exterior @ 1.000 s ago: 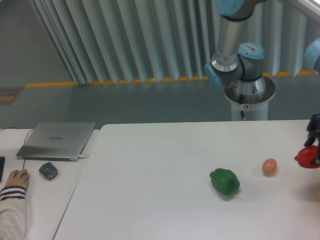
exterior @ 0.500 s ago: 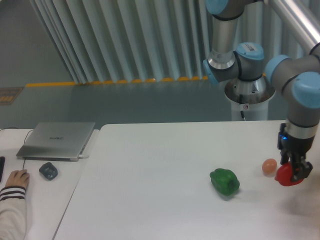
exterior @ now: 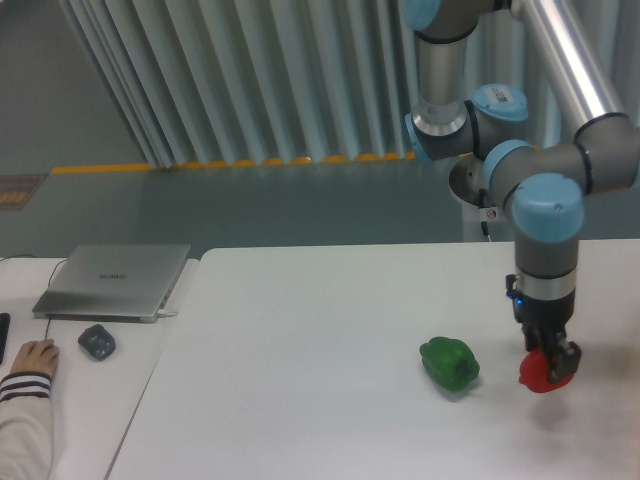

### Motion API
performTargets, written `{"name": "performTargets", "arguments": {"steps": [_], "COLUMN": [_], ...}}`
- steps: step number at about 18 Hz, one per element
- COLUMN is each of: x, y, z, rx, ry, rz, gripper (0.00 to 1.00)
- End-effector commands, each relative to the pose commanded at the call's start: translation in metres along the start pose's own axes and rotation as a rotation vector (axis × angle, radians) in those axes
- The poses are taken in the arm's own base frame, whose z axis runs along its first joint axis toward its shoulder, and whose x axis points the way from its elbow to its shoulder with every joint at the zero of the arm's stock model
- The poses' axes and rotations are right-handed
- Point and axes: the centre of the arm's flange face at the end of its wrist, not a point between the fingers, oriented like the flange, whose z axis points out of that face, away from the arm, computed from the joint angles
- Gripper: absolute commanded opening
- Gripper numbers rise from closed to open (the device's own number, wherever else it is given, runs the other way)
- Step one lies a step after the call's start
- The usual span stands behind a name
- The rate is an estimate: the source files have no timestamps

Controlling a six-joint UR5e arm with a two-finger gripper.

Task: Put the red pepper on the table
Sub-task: 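Lower the red pepper onto the table beside the orange ball, then open the gripper and lift it off the red pepper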

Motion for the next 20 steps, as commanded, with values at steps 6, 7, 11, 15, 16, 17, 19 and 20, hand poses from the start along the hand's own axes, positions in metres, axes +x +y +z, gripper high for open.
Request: {"name": "performTargets", "arguments": {"steps": [6,7,11,15,16,17,19,20], "x": [0.005,0.007,0.007,0.007,0.007,0.007,0.005,0.003], "y": [-0.001,-0.004,-0.004,-0.005,-0.005,-0.005,-0.005,-0.004], "z": [0.013,0.015,0.016,0.02,0.02,0.019,0.015,0.01], "rx": [-0.014,-0.015,-0.026,-0.029,-0.029,-0.029,-0.025,-0.025], "ry": [0.004,0.007,0.006,0.009,0.009,0.009,0.002,-0.005], "rz": [0.004,0.008,0.016,0.01,0.01,0.01,0.014,0.019], "gripper": [0.38,0.38,0.81,0.99,0.99,1.0,1.0,1.0]}}
